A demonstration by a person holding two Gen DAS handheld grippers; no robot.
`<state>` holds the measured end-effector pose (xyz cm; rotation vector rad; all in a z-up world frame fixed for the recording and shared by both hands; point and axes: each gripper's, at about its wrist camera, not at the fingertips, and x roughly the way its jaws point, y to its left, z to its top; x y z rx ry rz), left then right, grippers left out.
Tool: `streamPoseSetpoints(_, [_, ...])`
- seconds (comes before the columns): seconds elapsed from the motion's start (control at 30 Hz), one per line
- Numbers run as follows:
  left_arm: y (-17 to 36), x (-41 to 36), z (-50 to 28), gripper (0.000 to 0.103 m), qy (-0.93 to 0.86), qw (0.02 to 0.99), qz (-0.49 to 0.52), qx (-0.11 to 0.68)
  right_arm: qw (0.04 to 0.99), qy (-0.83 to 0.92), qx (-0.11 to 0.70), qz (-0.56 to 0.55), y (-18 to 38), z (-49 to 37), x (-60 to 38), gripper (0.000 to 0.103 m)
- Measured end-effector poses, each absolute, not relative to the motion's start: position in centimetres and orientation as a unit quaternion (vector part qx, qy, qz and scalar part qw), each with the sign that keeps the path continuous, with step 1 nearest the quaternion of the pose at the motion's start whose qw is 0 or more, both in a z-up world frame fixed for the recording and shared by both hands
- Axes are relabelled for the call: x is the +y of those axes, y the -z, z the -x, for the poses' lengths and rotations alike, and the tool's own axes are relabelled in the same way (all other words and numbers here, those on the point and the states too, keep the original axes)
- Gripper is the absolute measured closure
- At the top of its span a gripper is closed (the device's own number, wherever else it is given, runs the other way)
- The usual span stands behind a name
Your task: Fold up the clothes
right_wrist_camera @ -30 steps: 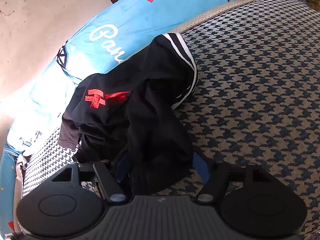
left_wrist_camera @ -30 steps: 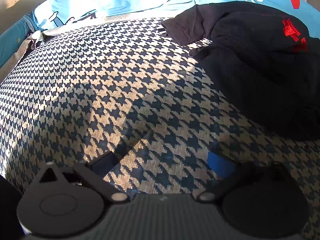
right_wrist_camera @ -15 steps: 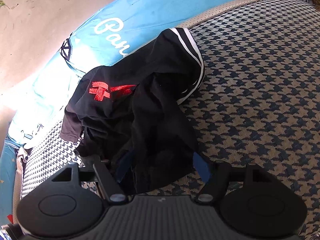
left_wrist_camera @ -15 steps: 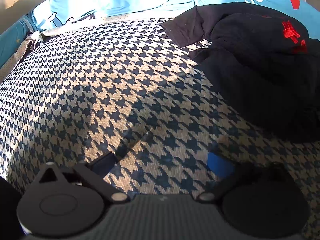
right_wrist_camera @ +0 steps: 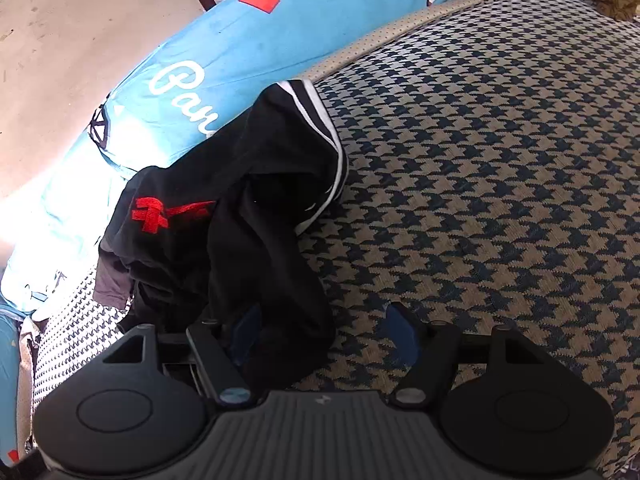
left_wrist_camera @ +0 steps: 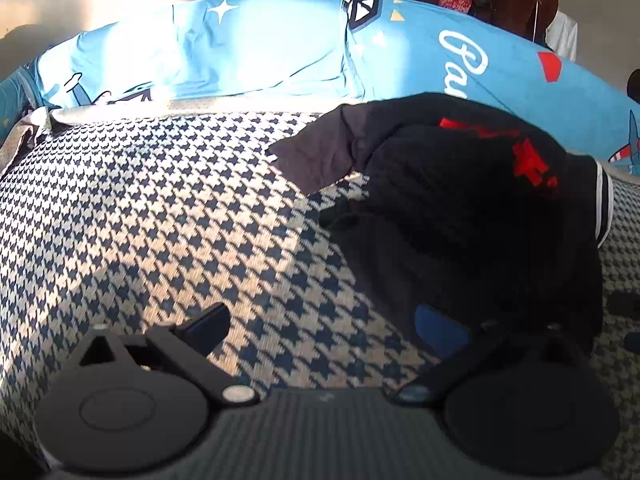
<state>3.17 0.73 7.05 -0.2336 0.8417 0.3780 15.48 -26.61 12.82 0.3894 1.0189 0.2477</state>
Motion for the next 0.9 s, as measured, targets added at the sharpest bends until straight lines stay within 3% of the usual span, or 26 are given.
streamPoseSetpoints(0.3, [-7.1,-0.3,-8.1,0.0,-0.165,0.901,0.091,0.391,0.844,-0.138,0.488,-0.177,-12.4,-15.6,-25.7,0.033])
streamPoseSetpoints(0.9, [-2.0,-0.7,-12.5,0.0,-0.187,0.882,0.052,0.43,0.839,-0.158,0.508,-0.114,-10.4,-15.9,-22.0,0.033])
